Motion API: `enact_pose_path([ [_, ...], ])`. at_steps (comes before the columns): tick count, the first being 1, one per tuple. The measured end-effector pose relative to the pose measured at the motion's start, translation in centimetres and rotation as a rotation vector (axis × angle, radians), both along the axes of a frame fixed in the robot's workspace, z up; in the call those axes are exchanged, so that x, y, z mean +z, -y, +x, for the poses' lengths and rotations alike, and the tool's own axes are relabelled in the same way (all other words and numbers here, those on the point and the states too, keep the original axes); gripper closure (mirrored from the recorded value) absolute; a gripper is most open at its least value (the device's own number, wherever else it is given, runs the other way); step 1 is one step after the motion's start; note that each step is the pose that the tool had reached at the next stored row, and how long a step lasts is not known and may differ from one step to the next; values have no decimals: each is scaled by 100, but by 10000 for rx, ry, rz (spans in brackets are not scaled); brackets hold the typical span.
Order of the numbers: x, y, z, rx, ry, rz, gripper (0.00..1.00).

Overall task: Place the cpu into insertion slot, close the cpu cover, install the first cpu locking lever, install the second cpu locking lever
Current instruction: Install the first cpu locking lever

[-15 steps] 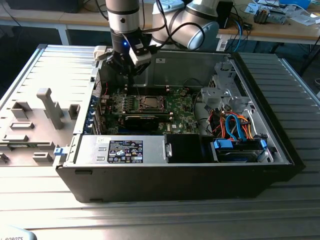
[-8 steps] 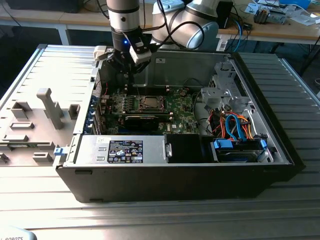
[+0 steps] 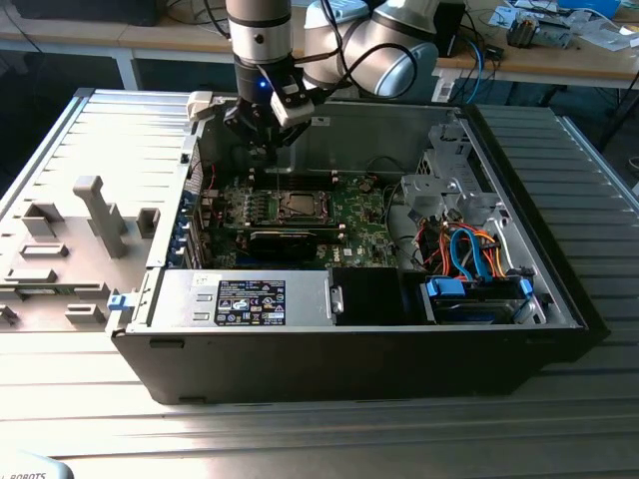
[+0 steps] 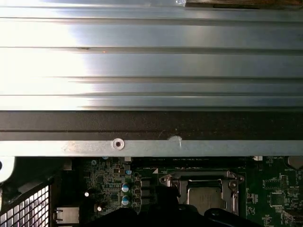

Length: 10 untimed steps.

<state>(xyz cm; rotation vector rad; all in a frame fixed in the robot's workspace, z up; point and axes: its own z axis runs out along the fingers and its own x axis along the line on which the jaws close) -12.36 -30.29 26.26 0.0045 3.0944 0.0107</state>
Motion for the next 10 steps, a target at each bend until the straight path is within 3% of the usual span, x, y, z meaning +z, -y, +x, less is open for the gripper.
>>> enact_pose_path([
  [10, -2, 0, 32, -1, -4, 0, 89],
])
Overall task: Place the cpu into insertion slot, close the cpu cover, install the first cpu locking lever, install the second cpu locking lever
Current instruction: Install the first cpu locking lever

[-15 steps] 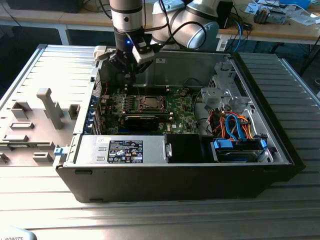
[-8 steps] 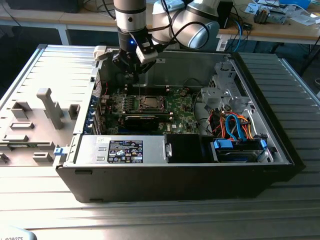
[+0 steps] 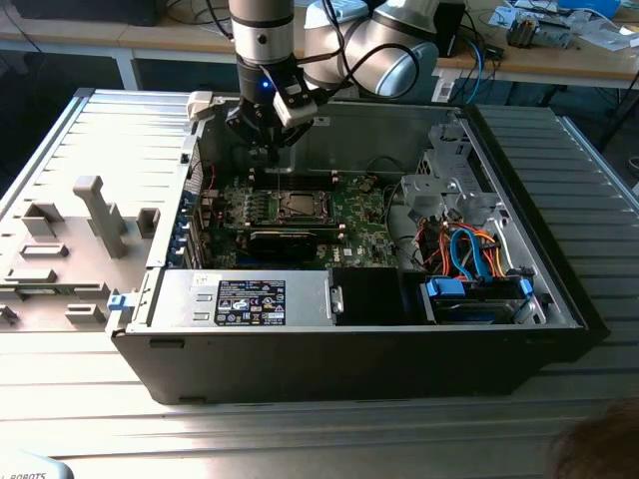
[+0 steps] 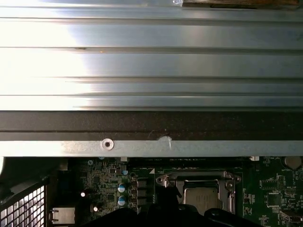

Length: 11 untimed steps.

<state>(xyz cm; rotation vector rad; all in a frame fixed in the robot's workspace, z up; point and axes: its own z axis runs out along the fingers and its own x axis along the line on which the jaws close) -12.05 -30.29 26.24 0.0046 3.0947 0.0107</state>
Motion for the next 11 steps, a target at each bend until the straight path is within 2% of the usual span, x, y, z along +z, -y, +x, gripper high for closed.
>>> enact_pose_path([
  [11, -2, 0, 24, 0, -1, -1, 89],
])
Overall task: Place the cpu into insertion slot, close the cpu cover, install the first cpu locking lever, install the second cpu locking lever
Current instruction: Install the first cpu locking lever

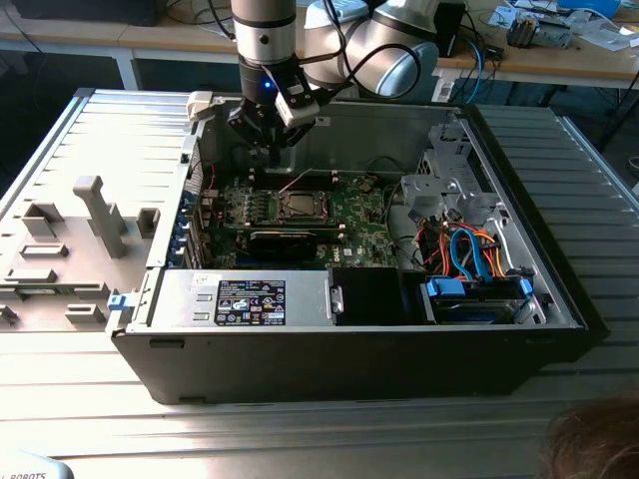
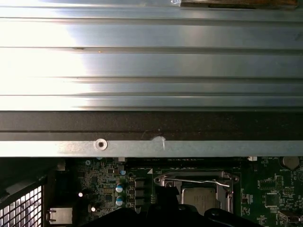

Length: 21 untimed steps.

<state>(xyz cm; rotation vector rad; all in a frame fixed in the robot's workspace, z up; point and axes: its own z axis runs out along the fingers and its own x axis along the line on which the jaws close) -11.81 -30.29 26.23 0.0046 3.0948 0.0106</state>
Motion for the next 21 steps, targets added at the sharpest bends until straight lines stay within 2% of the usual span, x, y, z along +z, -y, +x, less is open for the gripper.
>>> enact_pose_path([
  [8, -1, 0, 7, 3, 1, 0, 89],
  [12, -8, 0, 58, 1, 1, 2, 89],
  [21, -209, 0, 138, 4, -5, 0, 89],
])
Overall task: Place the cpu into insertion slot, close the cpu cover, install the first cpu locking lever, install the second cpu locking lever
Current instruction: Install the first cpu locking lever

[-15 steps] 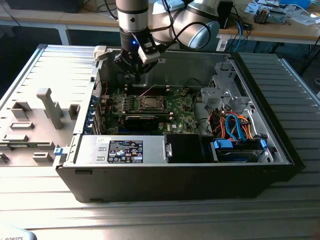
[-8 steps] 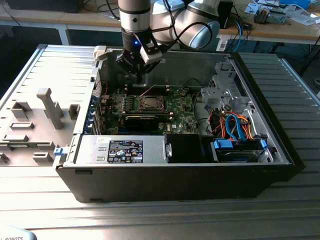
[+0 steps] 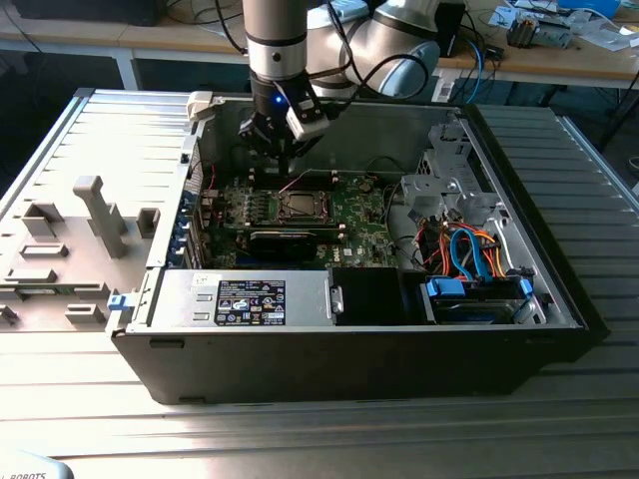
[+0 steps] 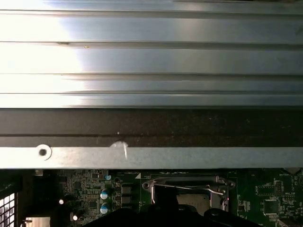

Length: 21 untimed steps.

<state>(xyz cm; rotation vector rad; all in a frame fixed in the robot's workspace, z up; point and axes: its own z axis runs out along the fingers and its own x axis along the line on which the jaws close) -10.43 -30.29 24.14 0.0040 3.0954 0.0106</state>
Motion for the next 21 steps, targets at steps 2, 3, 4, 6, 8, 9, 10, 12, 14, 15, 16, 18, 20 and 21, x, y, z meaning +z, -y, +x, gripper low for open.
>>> enact_pose_path([
  [2, -42, -11, 2, 17, 0, 2, 89],
  [3, -53, -17, 5, 18, 1, 3, 89],
  [4, -62, -21, 8, 19, 0, 3, 89],
  [6, -79, -24, 11, 18, 1, 7, 89],
  [8, -84, -23, 12, 17, -1, 4, 89],
  [9, -86, -24, 13, 18, 0, 5, 89],
  [10, -89, -24, 15, 19, 1, 7, 89],
  [12, -100, -24, 31, 19, 1, 7, 89],
  [14, -107, -24, 44, 17, 1, 6, 89],
  [15, -114, -24, 58, 18, 0, 7, 89],
  [16, -119, -24, 60, 18, 1, 7, 89],
  [18, -131, -24, 63, 17, 1, 6, 89],
  [20, -143, -24, 62, 24, 1, 8, 89],
  [21, -148, -25, 58, 36, 1, 9, 89],
])
